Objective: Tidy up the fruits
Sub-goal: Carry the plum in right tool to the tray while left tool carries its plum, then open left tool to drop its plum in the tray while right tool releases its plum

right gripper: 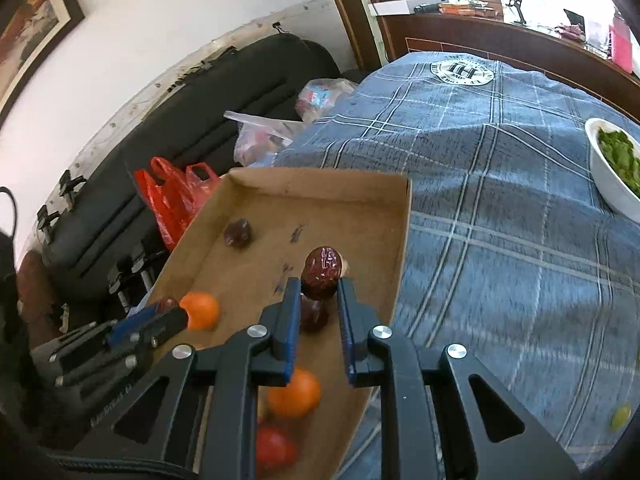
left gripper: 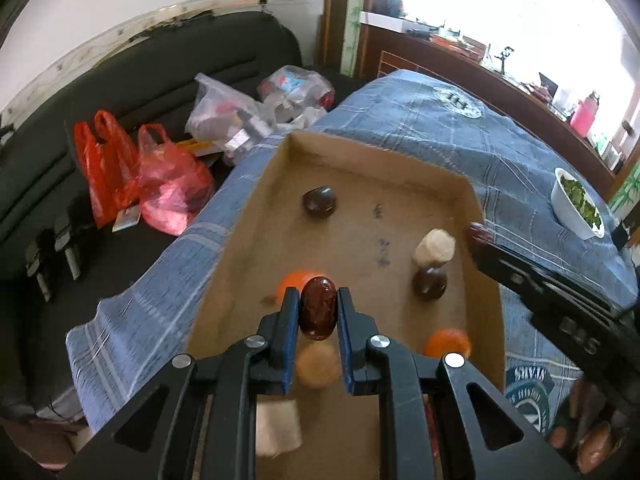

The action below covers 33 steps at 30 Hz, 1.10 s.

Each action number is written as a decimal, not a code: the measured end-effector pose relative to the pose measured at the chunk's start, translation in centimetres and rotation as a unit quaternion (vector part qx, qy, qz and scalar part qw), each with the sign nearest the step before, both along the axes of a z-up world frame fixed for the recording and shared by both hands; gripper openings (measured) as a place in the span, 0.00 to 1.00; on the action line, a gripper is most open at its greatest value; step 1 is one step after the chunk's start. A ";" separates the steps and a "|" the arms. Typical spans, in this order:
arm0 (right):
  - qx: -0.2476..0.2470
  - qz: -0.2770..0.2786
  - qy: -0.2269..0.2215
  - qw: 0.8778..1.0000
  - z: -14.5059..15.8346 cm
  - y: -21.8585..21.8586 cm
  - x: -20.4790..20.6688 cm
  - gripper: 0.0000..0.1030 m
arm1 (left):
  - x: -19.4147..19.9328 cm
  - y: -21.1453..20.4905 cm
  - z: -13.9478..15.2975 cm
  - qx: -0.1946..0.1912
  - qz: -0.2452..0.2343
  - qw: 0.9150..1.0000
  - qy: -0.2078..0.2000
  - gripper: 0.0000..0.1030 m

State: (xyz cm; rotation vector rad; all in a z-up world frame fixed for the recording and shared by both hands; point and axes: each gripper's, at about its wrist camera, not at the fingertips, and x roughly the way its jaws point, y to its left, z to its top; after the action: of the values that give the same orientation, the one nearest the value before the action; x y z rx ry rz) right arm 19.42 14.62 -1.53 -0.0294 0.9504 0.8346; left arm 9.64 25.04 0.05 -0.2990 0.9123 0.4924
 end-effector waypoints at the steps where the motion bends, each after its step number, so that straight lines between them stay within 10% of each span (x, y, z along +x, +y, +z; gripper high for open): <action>1: -0.002 -0.002 0.002 1.000 -0.1 0.5 0.8 0.20 | 0.6 -0.2 -0.1 0.000 -0.005 1.000 0.002 0.16; 33: -0.074 0.003 0.020 0.997 -3.3 5.4 6.3 0.21 | 6.0 -0.9 -3.4 -0.004 -0.034 0.996 0.086 0.16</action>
State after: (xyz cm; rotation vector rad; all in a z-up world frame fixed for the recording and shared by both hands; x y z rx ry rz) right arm 25.74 19.98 -4.88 -0.1437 1.0487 0.7705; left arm 15.67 24.17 -3.32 -0.2348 1.0888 0.4559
